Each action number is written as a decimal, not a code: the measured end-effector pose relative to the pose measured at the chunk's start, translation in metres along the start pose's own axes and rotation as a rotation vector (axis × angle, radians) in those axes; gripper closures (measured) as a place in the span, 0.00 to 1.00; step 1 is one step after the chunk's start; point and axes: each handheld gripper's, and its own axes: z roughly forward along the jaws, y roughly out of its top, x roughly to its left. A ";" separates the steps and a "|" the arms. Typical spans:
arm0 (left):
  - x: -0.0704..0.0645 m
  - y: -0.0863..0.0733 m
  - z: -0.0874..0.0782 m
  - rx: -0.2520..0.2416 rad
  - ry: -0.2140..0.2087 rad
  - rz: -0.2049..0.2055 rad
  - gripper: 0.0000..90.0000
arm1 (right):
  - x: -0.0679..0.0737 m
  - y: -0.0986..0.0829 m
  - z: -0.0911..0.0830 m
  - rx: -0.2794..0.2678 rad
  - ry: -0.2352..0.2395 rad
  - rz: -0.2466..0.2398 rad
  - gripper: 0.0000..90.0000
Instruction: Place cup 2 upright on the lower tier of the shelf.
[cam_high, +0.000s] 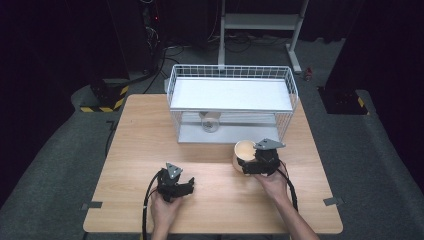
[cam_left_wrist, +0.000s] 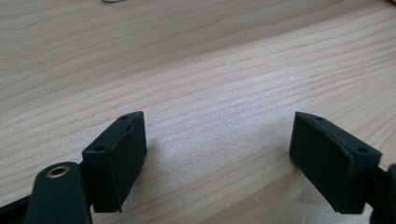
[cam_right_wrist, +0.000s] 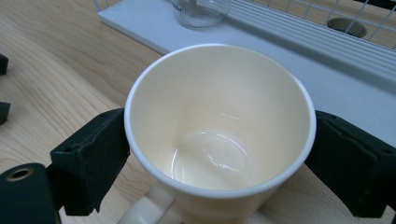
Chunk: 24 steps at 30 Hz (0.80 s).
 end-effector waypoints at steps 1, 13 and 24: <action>0.000 0.000 0.000 0.000 0.000 0.000 0.21 | 0.000 0.000 0.001 0.004 0.000 0.001 0.10; 0.000 0.000 0.000 0.000 0.000 0.001 0.22 | -0.001 0.000 0.003 0.003 0.008 0.002 0.11; 0.000 0.000 0.000 0.000 -0.003 -0.003 0.22 | -0.004 0.000 0.001 -0.002 0.012 0.012 0.12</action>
